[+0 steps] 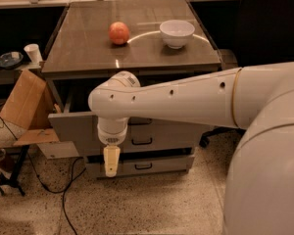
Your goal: Close top drawer
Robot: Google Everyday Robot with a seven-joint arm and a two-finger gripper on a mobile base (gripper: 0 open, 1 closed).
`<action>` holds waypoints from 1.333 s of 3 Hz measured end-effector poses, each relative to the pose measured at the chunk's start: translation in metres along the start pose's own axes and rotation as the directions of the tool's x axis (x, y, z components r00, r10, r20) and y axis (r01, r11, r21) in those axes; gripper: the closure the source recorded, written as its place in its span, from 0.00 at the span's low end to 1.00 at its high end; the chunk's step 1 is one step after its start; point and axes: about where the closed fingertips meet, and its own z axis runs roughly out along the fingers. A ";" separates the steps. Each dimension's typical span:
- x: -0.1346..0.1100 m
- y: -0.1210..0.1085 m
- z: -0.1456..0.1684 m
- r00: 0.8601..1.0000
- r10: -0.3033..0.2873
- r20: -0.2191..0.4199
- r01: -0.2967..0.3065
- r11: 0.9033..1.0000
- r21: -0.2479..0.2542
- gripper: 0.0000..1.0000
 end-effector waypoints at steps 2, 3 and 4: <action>0.010 -0.021 0.003 0.999 0.016 0.032 -0.019 0.995 0.095 0.19; 0.020 -0.070 0.007 1.000 0.027 0.013 -0.029 0.991 0.134 0.50; 0.026 -0.105 0.009 0.999 0.048 0.018 -0.050 0.988 0.149 0.73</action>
Offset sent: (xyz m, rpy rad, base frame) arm 0.0513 -0.0151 -0.0009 0.0759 -0.1608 -0.0713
